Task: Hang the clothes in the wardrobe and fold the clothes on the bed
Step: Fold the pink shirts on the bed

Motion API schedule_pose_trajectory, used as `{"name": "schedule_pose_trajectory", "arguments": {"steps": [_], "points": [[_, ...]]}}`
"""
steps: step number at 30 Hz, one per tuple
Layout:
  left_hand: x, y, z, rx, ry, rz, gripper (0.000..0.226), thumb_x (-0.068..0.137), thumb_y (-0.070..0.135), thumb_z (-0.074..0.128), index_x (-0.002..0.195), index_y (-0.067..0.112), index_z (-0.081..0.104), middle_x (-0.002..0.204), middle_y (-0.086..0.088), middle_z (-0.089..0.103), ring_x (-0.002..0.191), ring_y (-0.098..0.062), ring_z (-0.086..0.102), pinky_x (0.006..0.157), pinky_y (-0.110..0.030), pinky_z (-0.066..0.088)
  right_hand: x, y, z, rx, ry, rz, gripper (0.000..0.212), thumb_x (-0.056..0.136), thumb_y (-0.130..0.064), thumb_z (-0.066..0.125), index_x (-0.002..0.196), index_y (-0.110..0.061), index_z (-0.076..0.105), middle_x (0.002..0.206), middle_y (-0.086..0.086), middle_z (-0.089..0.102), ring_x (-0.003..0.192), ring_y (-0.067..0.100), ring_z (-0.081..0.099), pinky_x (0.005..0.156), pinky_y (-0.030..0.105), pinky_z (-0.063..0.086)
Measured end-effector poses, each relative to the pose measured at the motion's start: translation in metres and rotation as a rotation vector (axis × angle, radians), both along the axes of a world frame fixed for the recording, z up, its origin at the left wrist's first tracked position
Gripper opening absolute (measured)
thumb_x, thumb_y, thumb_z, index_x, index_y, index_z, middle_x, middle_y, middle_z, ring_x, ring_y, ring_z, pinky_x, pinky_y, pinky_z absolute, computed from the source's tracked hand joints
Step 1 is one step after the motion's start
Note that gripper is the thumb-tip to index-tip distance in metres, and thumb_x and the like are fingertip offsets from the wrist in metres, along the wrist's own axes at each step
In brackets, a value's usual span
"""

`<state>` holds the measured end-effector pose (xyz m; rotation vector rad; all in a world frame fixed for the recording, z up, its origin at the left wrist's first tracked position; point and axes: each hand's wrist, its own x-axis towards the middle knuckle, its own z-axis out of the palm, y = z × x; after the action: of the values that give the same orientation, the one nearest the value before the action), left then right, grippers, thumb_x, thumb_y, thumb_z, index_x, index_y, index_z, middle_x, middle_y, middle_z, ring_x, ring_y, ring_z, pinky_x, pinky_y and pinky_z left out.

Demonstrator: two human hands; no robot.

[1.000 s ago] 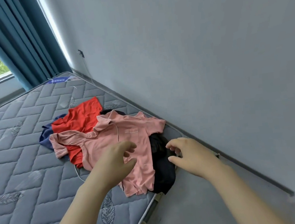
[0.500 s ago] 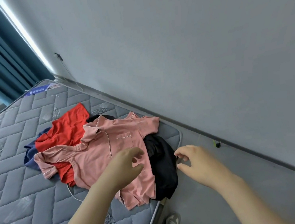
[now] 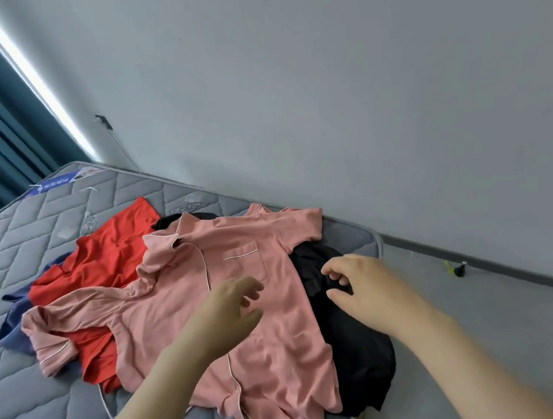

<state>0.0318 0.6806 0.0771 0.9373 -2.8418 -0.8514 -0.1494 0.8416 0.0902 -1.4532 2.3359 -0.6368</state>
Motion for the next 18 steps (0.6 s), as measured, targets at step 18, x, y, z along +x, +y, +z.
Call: {"name": "schedule_pose_trajectory", "arguments": {"steps": [18], "points": [[0.137, -0.18, -0.097, 0.084, 0.196, 0.107, 0.026, 0.082, 0.019, 0.071, 0.106, 0.02, 0.063, 0.099, 0.007, 0.065, 0.088, -0.009, 0.063, 0.082, -0.028, 0.049, 0.157, -0.123, -0.075, 0.115, -0.001, -0.103, 0.034, 0.09, -0.023, 0.056, 0.123, -0.025, 0.06, 0.117, -0.012, 0.06, 0.098, 0.003, 0.056, 0.088, 0.021, 0.046]]}}
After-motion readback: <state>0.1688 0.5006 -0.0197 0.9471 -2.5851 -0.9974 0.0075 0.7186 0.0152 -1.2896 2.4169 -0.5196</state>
